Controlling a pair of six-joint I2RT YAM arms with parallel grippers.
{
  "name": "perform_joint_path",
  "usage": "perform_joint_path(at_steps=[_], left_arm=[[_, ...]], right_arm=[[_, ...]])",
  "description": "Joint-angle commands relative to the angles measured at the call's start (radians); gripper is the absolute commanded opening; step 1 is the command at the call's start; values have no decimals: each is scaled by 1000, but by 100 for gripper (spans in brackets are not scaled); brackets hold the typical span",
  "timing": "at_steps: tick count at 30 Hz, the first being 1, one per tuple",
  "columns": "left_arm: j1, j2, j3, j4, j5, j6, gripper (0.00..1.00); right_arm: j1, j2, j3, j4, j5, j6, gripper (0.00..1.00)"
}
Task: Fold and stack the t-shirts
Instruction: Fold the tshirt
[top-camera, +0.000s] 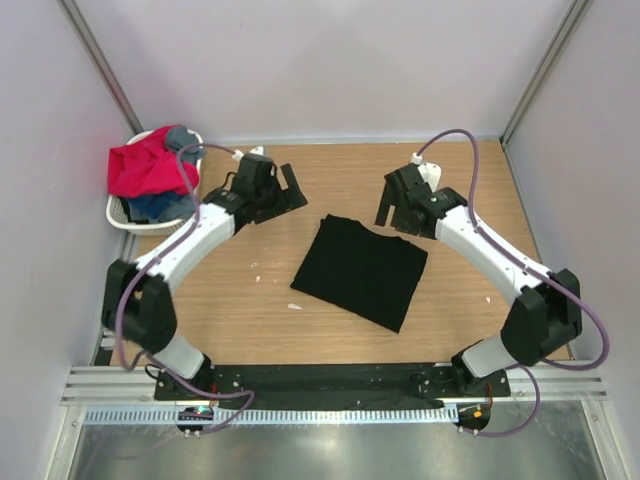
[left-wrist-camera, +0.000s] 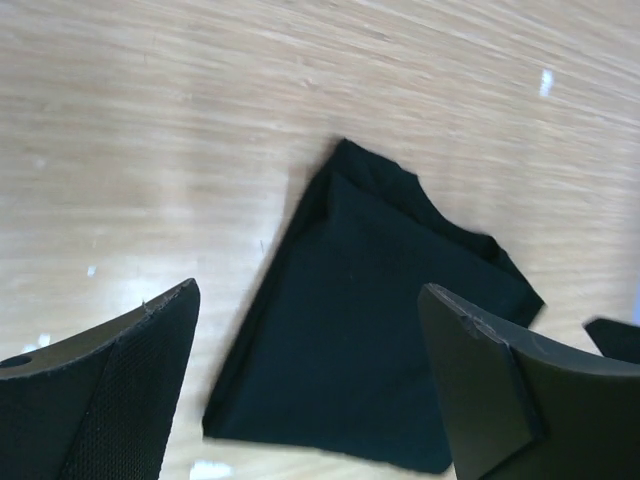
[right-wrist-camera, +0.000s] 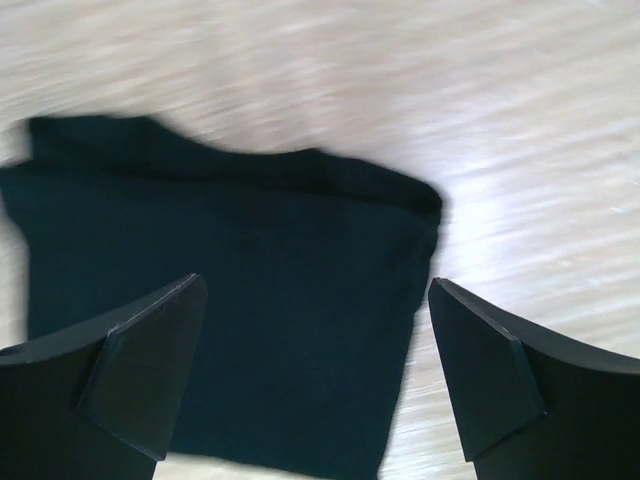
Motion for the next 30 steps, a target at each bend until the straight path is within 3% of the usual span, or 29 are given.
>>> perform_joint_path(at_steps=[1, 5, 11, 20, 23, 25, 30], left_arm=[[2, -154, -108, -23, -4, -9, 91], [2, -286, -232, -21, 17, -42, 91], [2, -418, -378, -20, 20, -77, 92], [4, -471, -432, -21, 12, -82, 92], [2, -464, -433, -24, 13, -85, 92], [2, -463, -432, -33, 17, -85, 92], [2, -471, -433, -40, 18, -79, 92]], right_arm=[[101, -48, 8, 63, -45, -3, 100], [116, -7, -105, 209, -8, 49, 100], [55, 51, -184, 243, 109, 99, 100], [-63, 82, -335, 410, 65, 73, 99], [-98, 99, -371, 469, 43, 65, 95], [-110, 99, -378, 470, 48, 68, 80], [-121, 39, -421, 466, 79, 80, 72]])
